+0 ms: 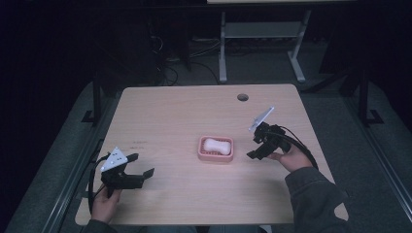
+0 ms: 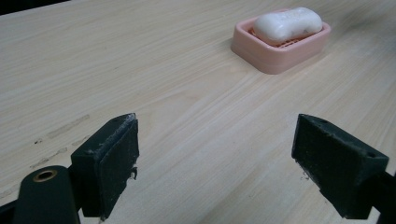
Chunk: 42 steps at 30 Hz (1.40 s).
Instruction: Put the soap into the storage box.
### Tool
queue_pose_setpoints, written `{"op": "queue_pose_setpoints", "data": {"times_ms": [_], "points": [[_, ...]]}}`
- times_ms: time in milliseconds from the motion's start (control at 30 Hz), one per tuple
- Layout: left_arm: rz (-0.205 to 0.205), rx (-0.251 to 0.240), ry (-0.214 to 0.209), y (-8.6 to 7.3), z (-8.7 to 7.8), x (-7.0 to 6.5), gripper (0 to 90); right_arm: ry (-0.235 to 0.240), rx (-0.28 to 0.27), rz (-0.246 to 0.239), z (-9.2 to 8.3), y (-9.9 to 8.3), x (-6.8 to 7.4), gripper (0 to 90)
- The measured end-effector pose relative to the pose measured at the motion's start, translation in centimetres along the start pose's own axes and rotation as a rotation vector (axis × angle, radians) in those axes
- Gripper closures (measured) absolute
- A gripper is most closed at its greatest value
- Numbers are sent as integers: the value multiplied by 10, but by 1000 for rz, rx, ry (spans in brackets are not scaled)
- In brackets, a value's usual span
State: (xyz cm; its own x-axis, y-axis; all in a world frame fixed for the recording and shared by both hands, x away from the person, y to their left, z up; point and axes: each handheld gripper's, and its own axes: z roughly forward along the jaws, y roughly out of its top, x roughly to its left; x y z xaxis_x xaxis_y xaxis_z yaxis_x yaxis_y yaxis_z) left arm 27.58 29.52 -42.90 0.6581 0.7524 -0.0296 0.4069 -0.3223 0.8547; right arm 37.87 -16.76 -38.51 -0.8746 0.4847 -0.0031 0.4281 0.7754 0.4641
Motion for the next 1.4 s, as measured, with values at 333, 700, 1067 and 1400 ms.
{"op": "queue_pose_setpoints", "data": {"times_ms": [333,700,1067,1400], "points": [[0,4,-2,0,1,0,145,-5,7,26,0,-17,1,320],[0,12,-3,-1,2,1,146,-4,-16,60,-2,-43,4,320],[0,10,-6,-2,3,0,145,4,-31,97,-1,-69,10,321],[12,10,-5,-1,3,-2,145,-8,-64,110,-6,-90,22,321]]}}
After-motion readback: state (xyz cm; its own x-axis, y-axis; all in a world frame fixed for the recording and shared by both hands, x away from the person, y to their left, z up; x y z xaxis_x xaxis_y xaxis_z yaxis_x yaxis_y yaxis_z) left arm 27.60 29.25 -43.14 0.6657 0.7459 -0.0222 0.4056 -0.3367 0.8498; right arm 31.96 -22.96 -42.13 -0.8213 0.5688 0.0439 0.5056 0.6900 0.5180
